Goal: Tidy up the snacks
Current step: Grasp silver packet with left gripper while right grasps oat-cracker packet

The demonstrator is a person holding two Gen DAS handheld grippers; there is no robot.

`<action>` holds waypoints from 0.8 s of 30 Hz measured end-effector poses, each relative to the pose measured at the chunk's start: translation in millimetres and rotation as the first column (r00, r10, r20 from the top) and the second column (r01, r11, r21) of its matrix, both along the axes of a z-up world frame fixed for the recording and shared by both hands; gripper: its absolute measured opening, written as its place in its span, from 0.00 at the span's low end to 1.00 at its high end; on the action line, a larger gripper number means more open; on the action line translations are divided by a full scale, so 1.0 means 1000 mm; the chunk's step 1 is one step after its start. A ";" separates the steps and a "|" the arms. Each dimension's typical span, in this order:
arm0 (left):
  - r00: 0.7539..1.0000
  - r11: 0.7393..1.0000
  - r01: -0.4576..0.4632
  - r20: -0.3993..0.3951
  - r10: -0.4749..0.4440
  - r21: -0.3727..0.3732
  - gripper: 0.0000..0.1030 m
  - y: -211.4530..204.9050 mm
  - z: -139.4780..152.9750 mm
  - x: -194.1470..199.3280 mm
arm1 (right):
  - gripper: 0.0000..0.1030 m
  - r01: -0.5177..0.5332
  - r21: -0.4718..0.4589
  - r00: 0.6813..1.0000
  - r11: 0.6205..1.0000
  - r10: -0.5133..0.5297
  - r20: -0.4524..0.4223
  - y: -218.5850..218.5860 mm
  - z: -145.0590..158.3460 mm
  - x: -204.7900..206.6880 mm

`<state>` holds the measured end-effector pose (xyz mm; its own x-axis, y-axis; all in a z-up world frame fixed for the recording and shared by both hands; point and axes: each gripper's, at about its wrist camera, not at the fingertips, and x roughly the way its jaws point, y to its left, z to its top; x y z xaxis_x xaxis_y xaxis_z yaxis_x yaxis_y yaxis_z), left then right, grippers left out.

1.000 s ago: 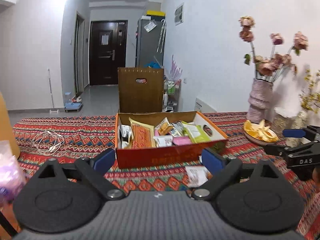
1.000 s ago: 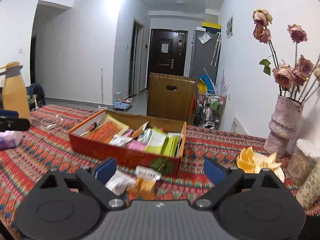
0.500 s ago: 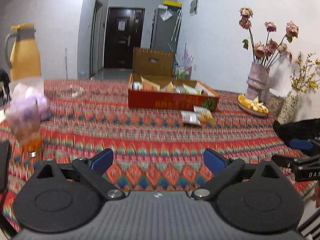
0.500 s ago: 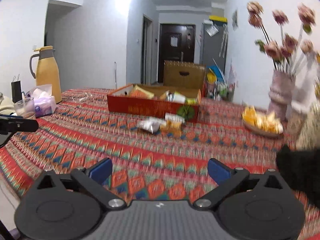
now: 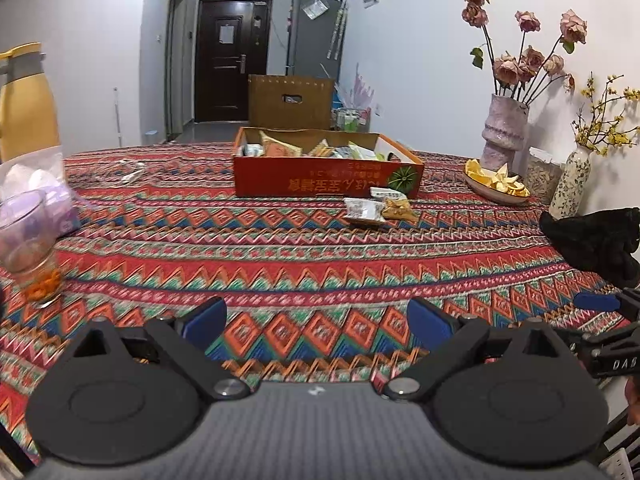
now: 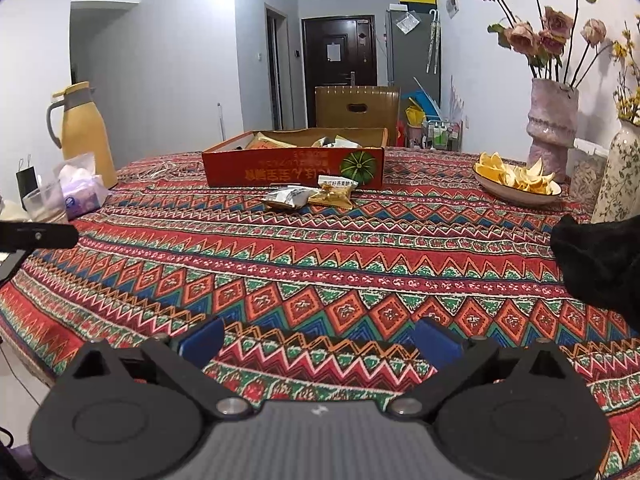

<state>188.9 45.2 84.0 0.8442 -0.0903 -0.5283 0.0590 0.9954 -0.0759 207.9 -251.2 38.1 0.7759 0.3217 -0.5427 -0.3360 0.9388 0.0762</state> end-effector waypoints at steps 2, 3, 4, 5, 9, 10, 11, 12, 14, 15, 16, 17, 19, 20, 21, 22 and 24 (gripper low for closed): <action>1.000 1.000 0.024 -0.005 -0.024 0.005 0.96 -0.007 0.002 0.021 | 0.99 -0.003 -0.008 1.000 1.000 0.003 -0.009 0.000 0.000 0.010; 0.999 0.999 0.038 -0.004 -0.038 0.014 0.96 -0.012 0.004 0.035 | 0.99 -0.004 -0.015 1.000 1.000 0.004 -0.013 0.000 0.000 0.014; 0.998 0.998 0.059 0.005 -0.059 0.017 0.96 -0.016 0.006 0.049 | 0.99 -0.004 -0.020 1.000 1.000 0.004 -0.013 -0.001 0.001 0.018; 0.997 0.997 0.074 0.008 -0.074 0.019 0.96 -0.020 0.006 0.062 | 0.99 -0.003 -0.024 1.000 1.000 0.003 -0.012 -0.002 0.002 0.023; 0.987 0.986 0.160 -0.021 -0.159 0.050 0.95 -0.047 0.002 0.136 | 0.99 0.027 -0.033 0.999 0.999 -0.027 -0.019 -0.012 0.003 0.043; 0.981 0.979 0.192 -0.042 -0.190 0.066 0.94 -0.055 -0.003 0.154 | 0.99 0.038 -0.034 0.999 0.999 -0.038 -0.023 -0.014 0.003 0.049; 0.978 0.976 0.206 -0.055 -0.202 0.073 0.94 -0.061 -0.007 0.169 | 0.99 0.049 -0.035 0.998 0.998 -0.050 -0.026 -0.017 0.004 0.054; 0.976 0.974 0.210 -0.069 -0.205 0.080 0.91 -0.066 -0.013 0.188 | 0.99 0.058 -0.038 0.998 0.998 -0.059 -0.029 -0.020 0.004 0.060; 0.975 0.974 0.208 -0.099 -0.199 0.089 0.80 -0.074 -0.024 0.220 | 0.99 0.071 -0.049 0.997 0.996 -0.073 -0.035 -0.024 0.004 0.070; 0.973 0.973 0.211 -0.108 -0.202 0.088 0.75 -0.076 -0.030 0.233 | 0.99 0.076 -0.057 0.996 0.995 -0.079 -0.037 -0.025 0.004 0.074; 0.974 0.975 0.206 -0.119 -0.195 0.082 0.72 -0.077 -0.035 0.245 | 0.99 0.082 -0.066 0.996 0.994 -0.085 -0.040 -0.027 0.004 0.080; 0.973 0.977 0.200 -0.128 -0.190 0.073 0.72 -0.077 -0.041 0.256 | 0.99 0.086 -0.074 0.995 0.994 -0.089 -0.044 -0.028 0.005 0.086; 0.970 0.978 0.203 -0.147 -0.193 0.056 0.64 -0.077 -0.053 0.274 | 0.99 0.090 -0.082 0.994 0.993 -0.095 -0.049 -0.030 0.006 0.099; 0.968 0.977 0.205 -0.159 -0.194 0.056 0.58 -0.078 -0.059 0.282 | 0.99 0.088 -0.084 0.994 0.993 -0.093 -0.050 -0.030 0.008 0.106; 0.966 0.977 0.207 -0.172 -0.195 0.055 0.46 -0.077 -0.064 0.287 | 0.99 0.083 -0.082 0.995 0.993 -0.087 -0.049 -0.029 0.009 0.114; 0.964 0.976 0.210 -0.179 -0.198 0.050 0.43 -0.076 -0.067 0.291 | 0.99 0.075 -0.076 0.996 0.994 -0.078 -0.048 -0.028 0.012 0.123; 0.963 0.977 0.214 -0.171 -0.208 0.017 0.42 -0.069 -0.068 0.290 | 0.99 0.057 -0.064 0.997 0.996 -0.060 -0.049 -0.023 0.015 0.143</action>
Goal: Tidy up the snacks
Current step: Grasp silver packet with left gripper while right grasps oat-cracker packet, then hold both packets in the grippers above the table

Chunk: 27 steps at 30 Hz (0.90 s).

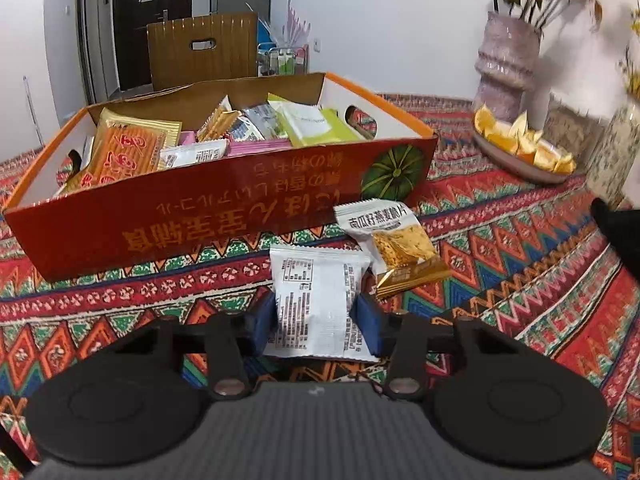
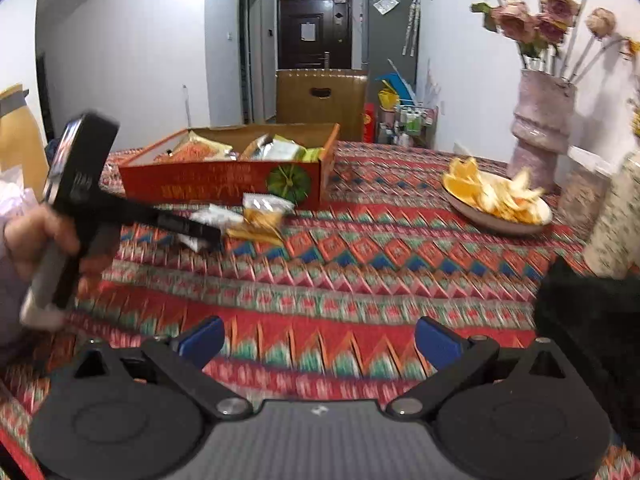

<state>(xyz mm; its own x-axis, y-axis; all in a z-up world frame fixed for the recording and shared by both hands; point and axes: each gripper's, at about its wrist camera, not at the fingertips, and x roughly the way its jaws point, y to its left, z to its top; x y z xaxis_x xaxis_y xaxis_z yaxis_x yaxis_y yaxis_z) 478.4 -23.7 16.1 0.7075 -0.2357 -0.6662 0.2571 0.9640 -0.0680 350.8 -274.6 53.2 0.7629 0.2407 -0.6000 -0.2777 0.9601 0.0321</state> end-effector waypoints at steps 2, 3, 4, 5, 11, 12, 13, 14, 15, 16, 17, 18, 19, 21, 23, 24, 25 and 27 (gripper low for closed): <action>1.000 1.000 0.000 -0.001 0.000 -0.004 0.41 0.006 0.002 -0.002 | 0.99 -0.033 0.016 0.999 0.999 0.033 0.009 0.009 0.003 0.021; 1.000 1.000 -0.011 0.008 0.011 -0.002 0.41 0.011 0.005 -0.005 | 0.99 -0.054 0.025 0.999 0.998 0.054 0.010 0.015 0.004 0.033; 1.000 1.000 -0.023 0.017 0.023 0.001 0.41 0.017 0.008 -0.009 | 0.99 -0.076 0.034 0.997 0.996 0.076 0.009 0.022 0.005 0.046; 0.999 0.999 -0.037 0.030 0.037 -0.003 0.41 0.024 0.012 -0.014 | 0.98 -0.096 0.045 0.995 0.994 0.096 0.003 0.029 0.005 0.060; 0.987 0.989 -0.145 0.072 0.147 -0.031 0.41 0.077 0.031 -0.045 | 0.85 -0.107 0.115 0.992 0.988 0.114 -0.055 0.077 -0.013 0.145; 0.983 0.985 -0.167 0.078 0.169 -0.035 0.41 0.085 0.033 -0.051 | 0.82 -0.103 0.118 0.992 0.988 0.110 -0.056 0.084 -0.018 0.153; 0.979 0.982 -0.185 0.080 0.188 -0.043 0.41 0.092 0.035 -0.055 | 0.79 -0.093 0.117 0.993 0.989 0.100 -0.063 0.092 -0.025 0.162; 0.975 0.978 -0.202 0.080 0.206 -0.052 0.41 0.098 0.036 -0.059 | 0.74 -0.082 0.108 0.994 0.991 0.089 -0.067 0.098 -0.031 0.168; 0.972 0.974 -0.218 0.079 0.223 -0.062 0.41 0.105 0.037 -0.064 | 0.72 -0.073 0.088 0.995 0.993 0.078 -0.057 0.103 -0.037 0.172; 0.970 0.972 -0.225 0.081 0.230 -0.067 0.41 0.109 0.038 -0.067 | 0.70 -0.053 0.061 0.997 0.997 0.056 -0.045 0.106 -0.042 0.174; 0.968 0.971 -0.230 0.085 0.236 -0.070 0.41 0.111 0.039 -0.072 | 0.64 -0.028 0.043 0.999 0.999 0.029 -0.039 0.108 -0.047 0.174; 0.966 0.969 -0.237 0.089 0.243 -0.073 0.41 0.114 0.040 -0.076 | 0.53 -0.016 0.045 0.999 0.999 0.018 -0.042 0.107 -0.050 0.172; 0.965 0.968 -0.238 0.093 0.245 -0.075 0.41 0.115 0.040 -0.081 | 0.46 -0.013 0.054 0.999 0.998 0.015 -0.030 0.105 -0.051 0.169; 0.965 0.968 -0.236 0.094 0.243 -0.088 0.41 0.117 0.042 -0.091 | 0.39 -0.014 0.056 0.999 0.998 0.015 -0.029 0.101 -0.051 0.159; 0.966 0.967 -0.231 0.093 0.241 -0.108 0.41 0.115 0.043 -0.100 | 0.39 -0.015 0.061 0.999 0.998 0.017 -0.031 0.097 -0.048 0.143; 0.967 0.967 -0.226 0.095 0.237 -0.116 0.41 0.113 0.045 -0.107 | 0.39 -0.018 0.065 0.999 0.998 0.020 -0.032 0.094 -0.046 0.133; 0.967 0.967 -0.223 0.098 0.235 -0.121 0.41 0.110 0.046 -0.112 | 0.39 -0.021 0.066 0.999 0.998 0.023 -0.033 0.093 -0.045 0.125; 0.969 0.968 -0.212 0.099 0.226 -0.137 0.41 0.103 0.048 -0.126 | 0.39 -0.027 0.066 0.999 0.997 0.029 -0.027 0.088 -0.041 0.098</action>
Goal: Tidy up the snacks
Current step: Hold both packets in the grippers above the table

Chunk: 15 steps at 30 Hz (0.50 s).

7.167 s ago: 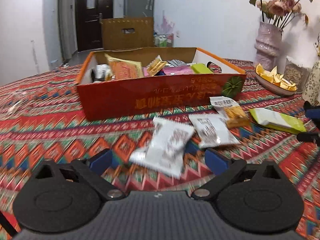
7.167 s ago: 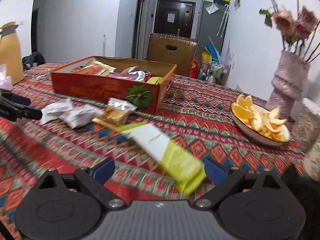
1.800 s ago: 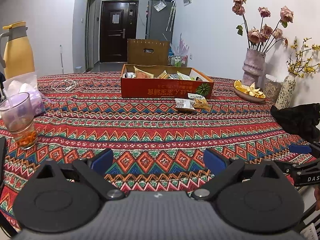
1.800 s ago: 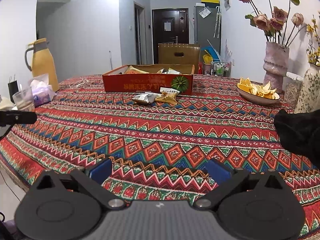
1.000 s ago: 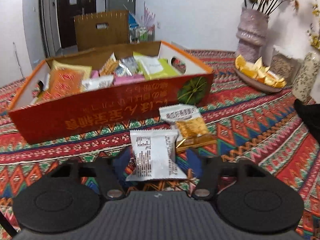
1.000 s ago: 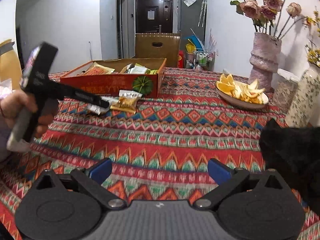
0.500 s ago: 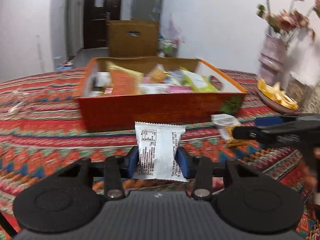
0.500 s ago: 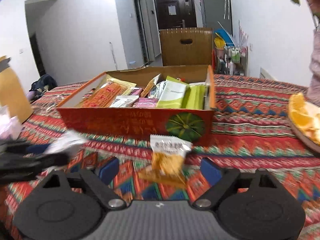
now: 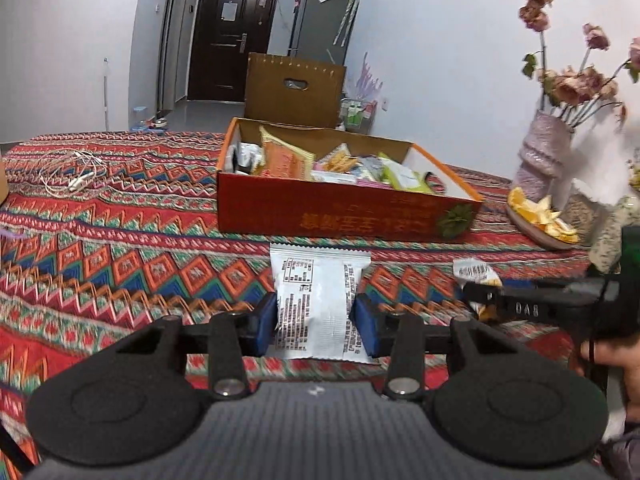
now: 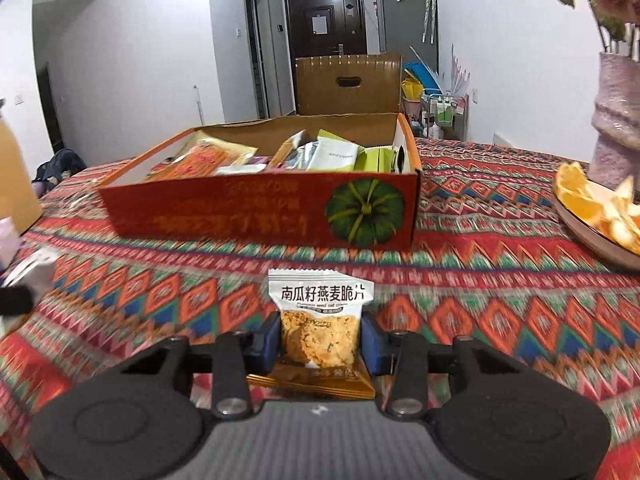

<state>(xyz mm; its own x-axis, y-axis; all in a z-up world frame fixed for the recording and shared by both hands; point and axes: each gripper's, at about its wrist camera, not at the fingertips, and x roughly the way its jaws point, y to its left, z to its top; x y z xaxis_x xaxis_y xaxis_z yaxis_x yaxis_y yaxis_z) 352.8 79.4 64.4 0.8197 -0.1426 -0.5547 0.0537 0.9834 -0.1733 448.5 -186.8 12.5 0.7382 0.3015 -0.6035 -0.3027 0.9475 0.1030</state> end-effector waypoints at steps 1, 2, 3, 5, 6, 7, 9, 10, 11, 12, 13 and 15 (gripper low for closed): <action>1.000 1.000 0.005 0.001 -0.005 -0.006 0.41 -0.004 0.001 -0.008 | 0.39 -0.003 0.001 1.000 1.000 0.003 0.003 -0.003 0.003 -0.012; 1.000 1.000 0.010 0.001 -0.010 -0.009 0.41 -0.007 0.002 -0.014 | 0.39 -0.007 0.000 1.000 1.000 0.007 0.012 -0.006 0.006 -0.028; 1.000 1.000 0.017 0.000 -0.017 -0.013 0.41 -0.011 0.003 -0.023 | 0.39 -0.006 -0.002 1.000 1.000 0.006 0.020 -0.007 0.009 -0.038; 1.000 1.000 0.026 -0.002 -0.026 -0.013 0.41 -0.018 0.004 -0.039 | 0.39 0.003 -0.001 0.999 1.000 -0.003 0.037 -0.016 0.015 -0.066; 1.000 0.999 0.030 -0.001 -0.030 -0.011 0.41 -0.022 0.005 -0.049 | 0.39 0.014 0.005 0.999 1.000 -0.014 0.044 -0.021 0.018 -0.079; 0.999 0.999 0.033 -0.001 -0.033 -0.010 0.41 -0.024 0.005 -0.057 | 0.39 0.027 0.016 0.999 1.000 -0.028 0.045 -0.027 0.021 -0.093; 0.999 0.999 0.040 0.000 -0.040 -0.010 0.41 -0.030 0.006 -0.074 | 0.39 0.035 0.028 0.998 0.999 -0.037 0.042 -0.036 0.025 -0.114; 0.999 0.999 0.042 0.002 -0.042 -0.010 0.41 -0.033 0.007 -0.082 | 0.39 0.036 0.027 0.998 0.999 -0.037 0.043 -0.041 0.026 -0.126; 0.999 0.999 0.042 0.004 -0.042 -0.009 0.41 -0.036 0.008 -0.089 | 0.39 0.036 0.019 0.998 0.999 -0.037 0.047 -0.044 0.027 -0.138; 0.999 0.999 0.041 0.007 -0.041 -0.006 0.41 -0.039 0.009 -0.097 | 0.39 0.036 0.011 0.998 0.999 -0.037 0.050 -0.046 0.028 -0.148; 0.999 0.999 0.039 0.011 -0.039 -0.004 0.41 -0.042 0.010 -0.103 | 0.39 0.035 0.005 0.998 0.999 -0.035 0.053 -0.049 0.029 -0.158; 0.999 0.999 0.035 0.022 -0.035 0.002 0.41 -0.046 0.012 -0.116 | 0.39 0.033 0.002 0.997 0.999 -0.033 0.063 -0.057 0.031 -0.177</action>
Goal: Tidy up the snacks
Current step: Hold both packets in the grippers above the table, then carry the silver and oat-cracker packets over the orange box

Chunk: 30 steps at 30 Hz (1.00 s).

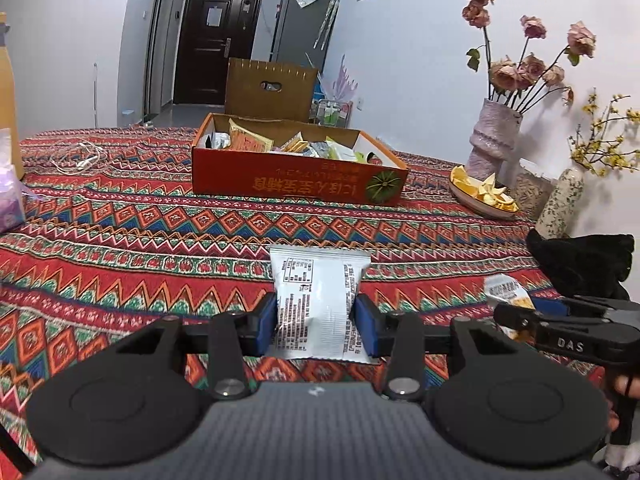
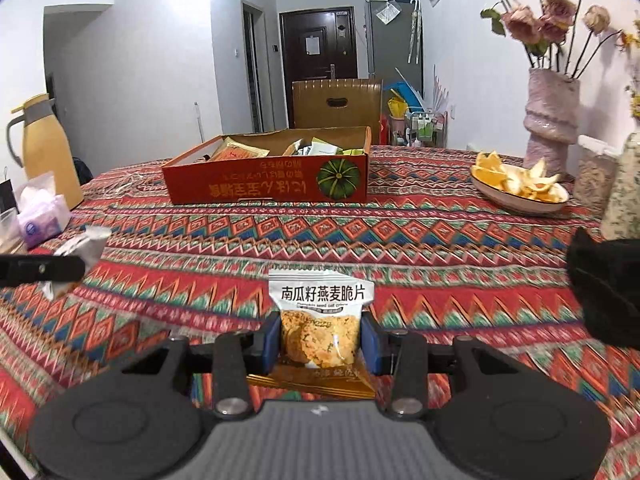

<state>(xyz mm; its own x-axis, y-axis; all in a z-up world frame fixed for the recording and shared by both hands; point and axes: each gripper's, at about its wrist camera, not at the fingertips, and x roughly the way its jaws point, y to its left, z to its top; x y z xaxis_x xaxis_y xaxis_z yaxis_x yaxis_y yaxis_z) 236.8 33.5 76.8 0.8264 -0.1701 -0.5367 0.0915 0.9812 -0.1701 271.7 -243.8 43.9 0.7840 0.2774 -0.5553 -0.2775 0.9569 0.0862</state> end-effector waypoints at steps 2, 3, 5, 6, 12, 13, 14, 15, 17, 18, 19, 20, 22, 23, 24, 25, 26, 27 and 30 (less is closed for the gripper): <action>1.000 1.000 -0.003 0.012 0.003 0.011 0.41 -0.005 0.003 -0.011 | 0.39 0.004 0.002 1.000 1.000 -0.004 0.014 -0.008 0.002 -0.014; 1.000 1.000 -0.004 0.017 0.004 0.018 0.41 -0.007 0.005 -0.017 | 0.39 0.007 0.008 1.000 1.000 -0.008 0.021 -0.012 0.004 -0.021; 1.000 1.000 -0.004 0.026 0.004 0.024 0.41 -0.011 0.008 -0.026 | 0.39 0.006 0.020 1.000 1.000 -0.007 0.030 -0.018 0.007 -0.031; 0.999 1.000 -0.003 0.032 0.002 0.027 0.41 -0.013 0.009 -0.030 | 0.39 0.005 0.023 0.999 1.000 -0.005 0.035 -0.020 0.009 -0.036; 0.999 0.999 0.010 0.051 -0.012 0.046 0.41 -0.025 0.016 -0.048 | 0.39 -0.021 0.029 0.997 0.999 0.018 0.076 -0.026 0.018 -0.059; 0.998 0.999 0.012 0.053 -0.014 0.050 0.41 -0.027 0.017 -0.049 | 0.39 -0.019 0.029 0.997 0.999 0.017 0.082 -0.026 0.019 -0.059; 0.998 0.998 0.013 0.055 -0.016 0.054 0.41 -0.028 0.018 -0.050 | 0.39 -0.018 0.030 0.996 0.999 0.015 0.088 -0.027 0.020 -0.061; 0.998 0.998 0.013 0.055 -0.016 0.058 0.41 -0.029 0.018 -0.051 | 0.39 -0.017 0.032 0.996 0.999 0.014 0.090 -0.028 0.021 -0.061; 0.998 0.998 0.013 0.056 -0.017 0.062 0.41 -0.031 0.019 -0.051 | 0.39 -0.014 0.038 0.996 0.999 0.011 0.094 -0.030 0.021 -0.061; 0.998 0.998 0.013 0.056 -0.016 0.063 0.41 -0.032 0.019 -0.050 | 0.39 -0.014 0.039 0.995 0.999 0.011 0.095 -0.030 0.021 -0.060; 0.998 0.998 0.013 0.055 -0.016 0.063 0.41 -0.032 0.019 -0.049 | 0.39 -0.014 0.041 0.995 0.999 0.011 0.094 -0.031 0.021 -0.058; 0.998 0.998 0.014 0.052 -0.017 0.063 0.41 -0.033 0.019 -0.047 | 0.39 -0.014 0.042 0.996 0.999 0.010 0.094 -0.032 0.021 -0.057; 0.999 0.998 0.018 0.049 -0.021 0.065 0.41 -0.035 0.019 -0.044 | 0.39 -0.017 0.040 0.996 0.999 0.013 0.093 -0.033 0.021 -0.054; 0.999 0.998 0.021 0.047 -0.024 0.066 0.41 -0.035 0.018 -0.041 | 0.39 -0.018 0.041 0.996 0.999 0.014 0.093 -0.033 0.021 -0.051; 0.999 0.998 0.023 0.045 -0.026 0.066 0.41 -0.036 0.018 -0.038 | 0.39 -0.019 0.042 0.996 0.999 0.015 0.093 -0.033 0.021 -0.049; 0.999 0.997 0.027 0.043 -0.030 0.067 0.41 -0.036 0.019 -0.035 | 0.39 -0.019 0.043 0.995 0.999 0.015 0.094 -0.033 0.021 -0.046; 0.999 0.997 0.027 0.043 -0.030 0.068 0.41 -0.036 0.019 -0.030 | 0.39 -0.018 0.042 0.995 0.999 0.014 0.095 -0.033 0.022 -0.042; 0.999 0.997 0.027 0.044 -0.030 0.070 0.41 -0.035 0.020 -0.026 | 0.39 -0.018 0.042 0.995 0.999 0.014 0.097 -0.033 0.023 -0.039; 0.998 0.997 0.033 0.052 -0.037 0.074 0.41 -0.033 0.025 -0.008 | 0.39 -0.027 0.046 0.995 0.999 0.022 0.100 -0.032 0.025 -0.025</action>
<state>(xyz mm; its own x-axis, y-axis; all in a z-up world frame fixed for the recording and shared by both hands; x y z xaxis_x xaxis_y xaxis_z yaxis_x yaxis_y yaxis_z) 228.8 0.3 101.8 0.8485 -0.1616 -0.5040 0.1330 0.9868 -0.0925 246.5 -275.5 69.3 0.8275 0.3212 -0.4604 -0.3102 0.9452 0.1020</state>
